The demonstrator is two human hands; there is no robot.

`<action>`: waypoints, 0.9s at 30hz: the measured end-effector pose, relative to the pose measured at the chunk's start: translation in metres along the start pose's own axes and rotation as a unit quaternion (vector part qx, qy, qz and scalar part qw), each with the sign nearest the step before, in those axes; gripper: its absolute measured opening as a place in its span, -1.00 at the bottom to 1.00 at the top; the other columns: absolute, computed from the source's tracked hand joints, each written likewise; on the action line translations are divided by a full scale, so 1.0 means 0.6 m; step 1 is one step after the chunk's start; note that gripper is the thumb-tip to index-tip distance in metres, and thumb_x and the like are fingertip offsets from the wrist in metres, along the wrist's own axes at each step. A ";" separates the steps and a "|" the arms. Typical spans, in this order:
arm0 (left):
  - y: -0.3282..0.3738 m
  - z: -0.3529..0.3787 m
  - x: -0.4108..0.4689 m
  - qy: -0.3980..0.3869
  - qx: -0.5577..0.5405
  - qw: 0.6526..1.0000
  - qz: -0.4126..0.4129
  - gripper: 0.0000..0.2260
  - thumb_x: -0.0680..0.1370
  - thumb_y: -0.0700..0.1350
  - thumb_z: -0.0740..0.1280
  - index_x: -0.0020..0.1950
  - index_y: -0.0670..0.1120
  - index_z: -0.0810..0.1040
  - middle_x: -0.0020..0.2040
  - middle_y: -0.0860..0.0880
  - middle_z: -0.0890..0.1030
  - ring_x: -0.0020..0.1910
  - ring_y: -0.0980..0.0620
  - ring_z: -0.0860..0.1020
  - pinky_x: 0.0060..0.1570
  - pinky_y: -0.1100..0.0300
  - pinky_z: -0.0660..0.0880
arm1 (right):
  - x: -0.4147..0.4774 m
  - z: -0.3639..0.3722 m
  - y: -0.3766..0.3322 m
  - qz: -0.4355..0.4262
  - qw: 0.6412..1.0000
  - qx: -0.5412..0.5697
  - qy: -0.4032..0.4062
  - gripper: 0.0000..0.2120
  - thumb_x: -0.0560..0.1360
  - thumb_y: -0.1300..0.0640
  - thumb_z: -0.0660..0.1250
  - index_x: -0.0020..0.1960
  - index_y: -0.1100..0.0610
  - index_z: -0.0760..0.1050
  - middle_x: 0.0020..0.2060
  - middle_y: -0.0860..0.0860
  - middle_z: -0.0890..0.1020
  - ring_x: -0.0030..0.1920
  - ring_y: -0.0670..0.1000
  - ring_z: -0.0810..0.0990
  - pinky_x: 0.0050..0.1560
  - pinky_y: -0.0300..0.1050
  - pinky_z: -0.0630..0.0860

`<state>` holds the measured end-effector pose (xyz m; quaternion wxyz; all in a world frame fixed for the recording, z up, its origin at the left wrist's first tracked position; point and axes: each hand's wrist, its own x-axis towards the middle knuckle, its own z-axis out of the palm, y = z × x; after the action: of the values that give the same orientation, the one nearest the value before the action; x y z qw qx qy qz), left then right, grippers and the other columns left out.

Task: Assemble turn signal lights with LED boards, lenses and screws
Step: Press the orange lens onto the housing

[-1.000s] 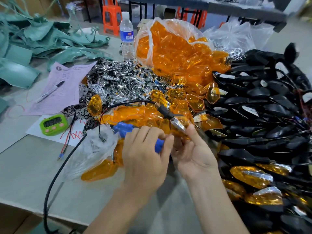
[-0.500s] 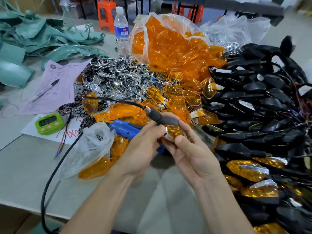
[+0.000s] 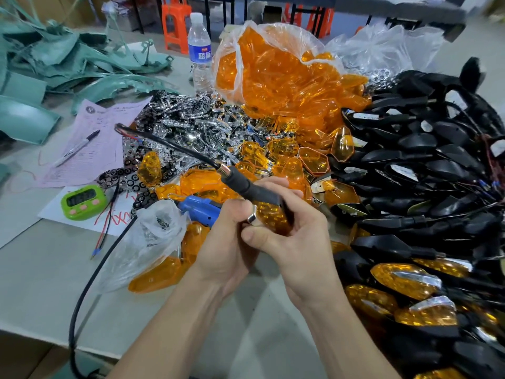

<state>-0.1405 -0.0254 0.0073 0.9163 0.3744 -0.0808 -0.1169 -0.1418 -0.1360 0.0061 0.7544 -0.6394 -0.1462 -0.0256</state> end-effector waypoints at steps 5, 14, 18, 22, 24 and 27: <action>0.008 0.015 0.010 0.004 -0.020 1.000 -0.010 -0.44 0.40 -0.02 0.29 0.36 -0.23 0.46 0.24 -0.31 0.54 0.26 -0.21 0.55 0.37 -0.09 0.50 | 0.006 0.008 0.002 -0.054 0.997 0.032 0.040 -0.48 0.25 0.28 0.58 0.20 0.04 0.69 0.19 -0.03 0.66 0.19 0.01 0.67 0.20 -0.05 0.60; -0.003 0.003 0.014 0.042 -0.004 0.999 -0.026 -0.56 0.38 -0.07 0.32 0.24 -0.16 0.56 0.19 -0.25 0.51 0.23 -0.21 0.50 0.42 -0.18 0.39 | -0.001 0.021 0.013 -0.003 0.993 0.086 0.079 -0.51 0.24 0.37 0.52 0.12 0.04 0.71 0.14 -0.07 0.69 0.19 0.05 0.69 0.23 0.02 0.60; -0.001 -0.002 0.011 0.073 0.008 0.997 -0.016 -0.54 0.34 -0.03 0.36 0.21 -0.14 0.55 0.07 -0.15 0.52 0.09 -0.11 0.50 0.10 0.04 0.52 | -0.002 0.029 0.010 0.043 0.994 0.081 0.061 -0.58 0.29 0.20 0.52 0.13 -0.06 0.68 0.17 0.07 0.69 0.18 0.09 0.68 0.29 0.08 0.56; 0.006 -0.004 0.006 0.066 0.043 0.997 0.008 -0.58 0.35 -0.03 0.34 0.18 -0.10 0.60 0.02 -0.09 0.55 0.02 -0.07 0.52 0.02 0.08 0.54 | -0.003 0.033 0.003 0.035 0.996 0.076 0.035 -0.61 0.38 0.11 0.51 0.20 -0.05 0.64 0.19 0.09 0.68 0.19 0.09 0.68 0.24 0.00 0.57; 0.011 0.000 0.009 0.056 0.058 0.997 0.016 -0.61 0.35 -0.04 0.33 0.16 -0.08 0.62 0.01 -0.08 0.57 -0.01 -0.05 0.53 -0.01 0.09 0.54 | -0.001 0.035 0.000 0.025 0.996 0.081 0.037 -0.63 0.39 0.08 0.52 0.19 -0.06 0.64 0.18 0.11 0.68 0.19 0.11 0.68 0.24 0.05 0.58; 0.013 0.005 0.014 0.061 0.066 0.996 0.014 -0.62 0.33 -0.02 0.34 0.11 -0.06 0.64 -0.01 -0.08 0.57 -0.01 -0.05 0.53 -0.03 0.10 0.55 | 0.000 0.039 0.000 0.021 0.993 0.103 0.053 -0.60 0.38 0.09 0.54 0.21 0.02 0.64 0.13 0.12 0.69 0.13 0.08 0.68 0.20 0.00 0.57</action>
<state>-0.1322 -0.0243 0.0153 0.8945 0.4390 -0.0371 -0.0757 -0.1462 -0.1132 0.0092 0.8231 -0.5592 -0.0943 -0.0290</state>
